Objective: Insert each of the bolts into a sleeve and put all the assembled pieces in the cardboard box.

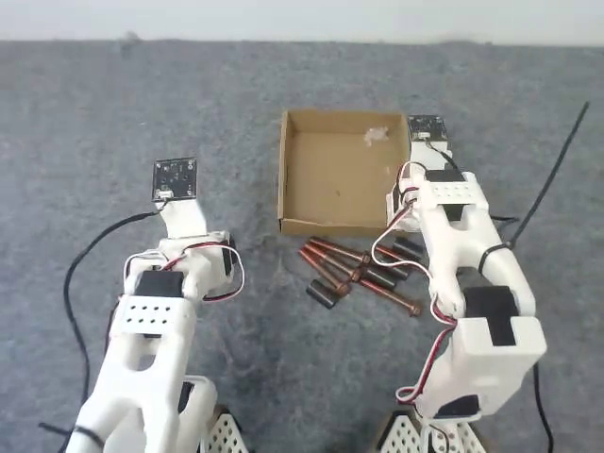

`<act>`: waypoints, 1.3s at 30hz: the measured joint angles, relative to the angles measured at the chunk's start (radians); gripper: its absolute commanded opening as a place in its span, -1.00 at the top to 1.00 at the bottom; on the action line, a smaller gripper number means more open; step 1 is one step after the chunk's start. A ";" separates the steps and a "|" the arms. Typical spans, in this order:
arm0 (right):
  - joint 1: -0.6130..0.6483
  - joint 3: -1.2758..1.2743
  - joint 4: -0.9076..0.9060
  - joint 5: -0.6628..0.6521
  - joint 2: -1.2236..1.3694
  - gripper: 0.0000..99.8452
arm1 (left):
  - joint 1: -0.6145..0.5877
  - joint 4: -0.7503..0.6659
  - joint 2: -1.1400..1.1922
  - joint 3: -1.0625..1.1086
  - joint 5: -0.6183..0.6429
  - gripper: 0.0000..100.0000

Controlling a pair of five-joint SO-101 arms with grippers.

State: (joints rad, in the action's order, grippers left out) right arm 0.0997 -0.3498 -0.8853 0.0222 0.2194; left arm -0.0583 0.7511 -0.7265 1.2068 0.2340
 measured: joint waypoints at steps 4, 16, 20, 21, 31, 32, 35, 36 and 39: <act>-0.002 0.000 0.000 -0.006 -0.012 0.79 | 0.000 0.000 0.000 0.000 0.000 0.79; -0.003 0.035 -0.054 -0.009 -0.112 0.99 | 0.000 0.000 0.000 0.000 0.000 0.79; -0.005 0.028 0.029 -0.009 -0.110 0.99 | 0.000 0.000 0.000 0.000 0.000 0.79; -0.005 0.028 0.043 -0.009 -0.104 0.99 | 0.000 0.000 0.000 0.000 0.000 0.79; 0.000 0.026 -0.005 0.041 -0.091 0.98 | 0.000 0.000 0.000 0.000 0.000 0.79; 0.000 0.026 -0.025 0.034 -0.091 0.98 | 0.000 0.000 0.000 0.000 0.000 0.79; 0.000 0.026 -0.060 0.002 -0.091 0.98 | 0.000 0.000 0.000 0.000 0.000 0.79; 0.000 0.026 -0.068 -0.009 -0.092 0.95 | 0.000 0.000 0.000 0.000 0.000 0.79; 0.000 0.026 -0.072 -0.043 -0.106 0.72 | 0.000 0.000 0.000 0.000 0.000 0.79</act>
State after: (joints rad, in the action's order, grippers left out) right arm 0.0997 -0.3237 -0.9574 -0.0207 0.1135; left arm -0.0583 0.7511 -0.7265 1.2068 0.2340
